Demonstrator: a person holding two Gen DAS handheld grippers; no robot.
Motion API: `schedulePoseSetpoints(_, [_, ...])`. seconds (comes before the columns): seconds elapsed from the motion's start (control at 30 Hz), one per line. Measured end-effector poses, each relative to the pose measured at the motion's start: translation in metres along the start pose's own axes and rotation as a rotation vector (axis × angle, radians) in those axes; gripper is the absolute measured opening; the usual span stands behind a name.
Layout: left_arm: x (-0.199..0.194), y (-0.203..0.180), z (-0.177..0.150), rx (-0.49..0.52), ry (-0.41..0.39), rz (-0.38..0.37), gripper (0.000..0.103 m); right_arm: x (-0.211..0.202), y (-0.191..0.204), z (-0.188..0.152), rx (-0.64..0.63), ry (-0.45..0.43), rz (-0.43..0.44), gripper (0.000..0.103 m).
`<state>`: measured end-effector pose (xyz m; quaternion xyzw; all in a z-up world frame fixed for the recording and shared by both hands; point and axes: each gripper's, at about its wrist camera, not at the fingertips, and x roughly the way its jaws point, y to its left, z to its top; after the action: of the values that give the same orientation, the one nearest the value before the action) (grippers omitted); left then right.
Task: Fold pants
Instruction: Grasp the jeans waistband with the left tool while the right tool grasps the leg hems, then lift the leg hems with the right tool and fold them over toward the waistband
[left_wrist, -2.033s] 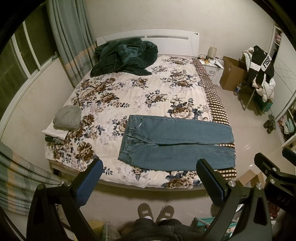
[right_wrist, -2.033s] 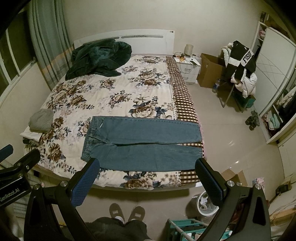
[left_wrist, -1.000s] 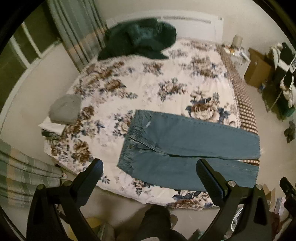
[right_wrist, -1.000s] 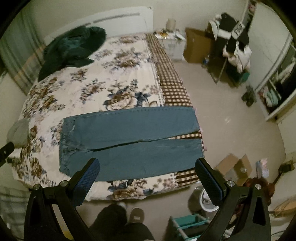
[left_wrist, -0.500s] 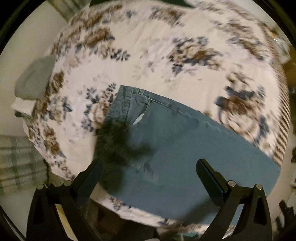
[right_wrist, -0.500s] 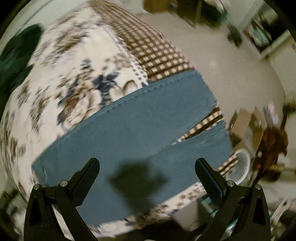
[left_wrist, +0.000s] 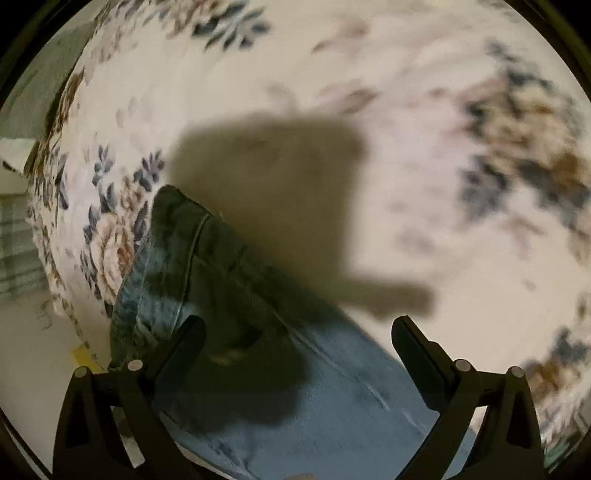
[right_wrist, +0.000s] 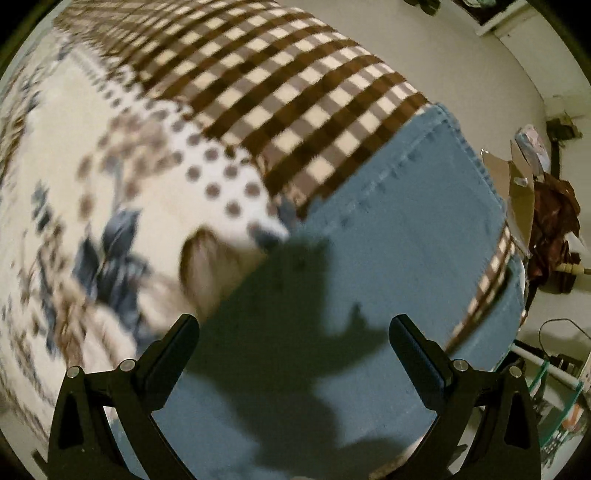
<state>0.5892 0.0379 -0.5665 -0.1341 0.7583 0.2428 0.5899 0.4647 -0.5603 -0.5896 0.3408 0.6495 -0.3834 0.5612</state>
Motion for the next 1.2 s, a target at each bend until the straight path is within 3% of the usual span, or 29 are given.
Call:
schedulePoseSetpoints(0.07, [0.011,0.008,0.004,-0.033,0.004,0.018,0.077,0.018,0.005,0.011,0.024,0.026,-0.007,0.103])
schedulePoseSetpoints(0.1, [0.013,0.014,0.004,-0.052,-0.007,-0.018,0.074,0.026,0.007,0.015,0.035,0.039,-0.011,0.103])
schedulePoseSetpoints(0.13, [0.012,0.016,0.003,-0.058,-0.024,-0.042,0.059,0.036,0.008,0.019,0.050,0.056,-0.015,0.103])
schedulePoseSetpoints(0.17, [0.007,0.019,0.000,-0.053,-0.067,-0.082,0.033,0.042,0.008,0.021,0.061,0.068,-0.016,0.102])
schedulePoseSetpoints(0.23, [-0.007,0.026,-0.008,-0.044,-0.133,-0.121,0.024,0.052,0.008,0.022,0.078,0.084,0.006,0.081])
schedulePoseSetpoints(0.27, [-0.012,0.030,-0.011,-0.047,-0.150,-0.139,0.019,0.055,0.007,0.022,0.084,0.090,0.019,0.076])
schedulePoseSetpoints(0.3, [-0.015,0.035,-0.015,-0.050,-0.166,-0.158,0.017,0.055,0.007,0.022,0.083,0.088,0.027,0.063])
schedulePoseSetpoints(0.33, [-0.021,0.042,-0.021,-0.050,-0.192,-0.187,0.015,0.054,0.008,0.021,0.077,0.077,0.036,0.041])
schedulePoseSetpoints(0.37, [-0.025,0.047,-0.026,-0.044,-0.212,-0.209,0.014,0.051,0.007,0.020,0.067,0.065,0.035,0.029])
schedulePoseSetpoints(0.4, [-0.028,0.051,-0.030,-0.038,-0.227,-0.224,0.013,0.047,0.006,0.018,0.058,0.049,0.045,0.009])
schedulePoseSetpoints(0.6, [-0.073,0.106,-0.081,-0.011,-0.341,-0.350,0.012,0.010,-0.028,-0.008,0.043,-0.016,0.165,0.005])
schedulePoseSetpoints(0.8, [-0.093,0.183,-0.156,-0.033,-0.394,-0.443,0.011,-0.030,-0.101,-0.069,0.014,-0.060,0.265,0.004])
schedulePoseSetpoints(0.87, [-0.085,0.212,-0.184,-0.045,-0.391,-0.468,0.011,-0.036,-0.135,-0.093,0.007,-0.065,0.283,0.004])
schedulePoseSetpoints(0.97, [-0.056,0.238,-0.222,-0.031,-0.379,-0.445,0.011,-0.037,-0.188,-0.125,-0.018,-0.082,0.286,0.004])
schedulePoseSetpoints(1.2, [0.054,0.274,-0.267,-0.085,-0.273,-0.388,0.011,0.023,-0.260,-0.179,-0.053,-0.054,0.215,0.004])
